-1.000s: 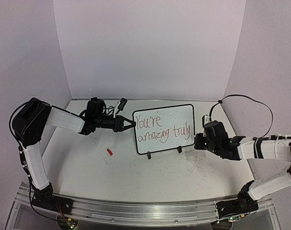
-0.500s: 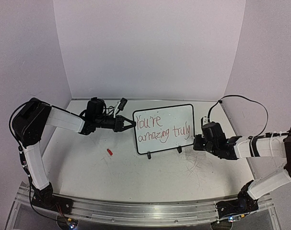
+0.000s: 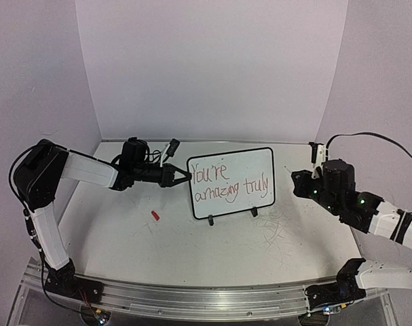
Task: Write a sentence on the whiteboard
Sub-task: Write a sentence on the whiteboard, then pick up the pen cap from the center of the board.
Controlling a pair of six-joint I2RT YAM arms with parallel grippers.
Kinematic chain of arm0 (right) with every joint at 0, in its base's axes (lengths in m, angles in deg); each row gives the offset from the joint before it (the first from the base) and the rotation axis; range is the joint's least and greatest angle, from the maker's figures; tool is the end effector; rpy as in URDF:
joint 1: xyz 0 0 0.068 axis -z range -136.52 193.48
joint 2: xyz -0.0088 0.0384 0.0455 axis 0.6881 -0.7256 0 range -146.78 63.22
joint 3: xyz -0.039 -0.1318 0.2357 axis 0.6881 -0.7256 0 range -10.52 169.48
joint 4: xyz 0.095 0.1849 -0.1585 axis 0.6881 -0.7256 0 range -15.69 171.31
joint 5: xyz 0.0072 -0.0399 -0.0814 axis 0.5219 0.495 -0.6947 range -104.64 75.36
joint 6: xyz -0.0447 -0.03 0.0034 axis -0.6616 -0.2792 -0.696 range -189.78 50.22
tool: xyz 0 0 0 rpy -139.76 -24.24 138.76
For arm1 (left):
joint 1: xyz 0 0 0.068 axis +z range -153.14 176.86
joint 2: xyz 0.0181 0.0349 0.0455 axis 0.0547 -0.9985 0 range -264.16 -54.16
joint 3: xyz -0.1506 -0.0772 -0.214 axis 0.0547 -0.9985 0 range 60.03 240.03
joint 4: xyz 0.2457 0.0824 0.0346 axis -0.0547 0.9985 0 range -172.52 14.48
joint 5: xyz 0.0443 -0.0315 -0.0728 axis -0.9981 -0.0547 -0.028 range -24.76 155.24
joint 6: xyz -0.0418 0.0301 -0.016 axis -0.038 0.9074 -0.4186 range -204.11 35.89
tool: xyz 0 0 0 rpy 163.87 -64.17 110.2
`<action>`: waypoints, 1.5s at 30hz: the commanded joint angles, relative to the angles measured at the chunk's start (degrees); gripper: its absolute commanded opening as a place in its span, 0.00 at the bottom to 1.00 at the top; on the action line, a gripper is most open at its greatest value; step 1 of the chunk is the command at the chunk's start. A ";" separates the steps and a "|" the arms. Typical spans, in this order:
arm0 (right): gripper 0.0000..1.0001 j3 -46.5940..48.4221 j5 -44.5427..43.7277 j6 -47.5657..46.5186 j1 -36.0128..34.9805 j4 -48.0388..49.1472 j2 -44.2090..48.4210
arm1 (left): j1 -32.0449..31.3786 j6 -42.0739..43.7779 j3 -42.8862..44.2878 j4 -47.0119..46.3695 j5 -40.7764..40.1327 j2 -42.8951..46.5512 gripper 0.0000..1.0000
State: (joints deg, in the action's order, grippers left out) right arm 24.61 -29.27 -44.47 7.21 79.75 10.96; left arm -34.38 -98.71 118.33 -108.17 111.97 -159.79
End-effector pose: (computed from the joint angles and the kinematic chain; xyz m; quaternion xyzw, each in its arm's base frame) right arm 0.1769 0.1187 0.2727 -0.0030 0.8093 0.2071 0.5497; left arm 0.3223 -0.2258 0.1918 0.3302 0.7195 -0.5029 0.3469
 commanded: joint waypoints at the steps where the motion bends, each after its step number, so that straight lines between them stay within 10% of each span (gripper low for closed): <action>1: 0.00 1.18 -1.77 -2.19 0.30 0.27 -2.08 | -0.23 1.35 -1.04 6.05 0.51 3.44 0.00; 10: 0.00 0.03 -0.15 -3.47 0.32 4.98 -2.93 | -0.05 3.88 -0.44 11.94 -2.70 3.15 0.01; 27: 0.00 1.52 1.85 -9.11 0.30 9.27 -7.21 | -0.25 0.70 -4.34 21.25 -16.35 19.51 0.51; 33: 0.00 3.75 5.41 -13.99 0.30 10.23 -11.56 | -0.64 -14.66 -9.53 31.35 -28.28 26.82 0.73; 45: 0.00 3.19 7.29 -19.73 0.30 12.70 -10.33 | -4.94 -39.94 6.37 59.70 -43.96 13.57 0.67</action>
State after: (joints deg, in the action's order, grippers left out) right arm 25.83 -23.83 -61.52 7.23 89.35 -1.22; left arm -37.32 -130.66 114.85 -60.57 74.54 -139.19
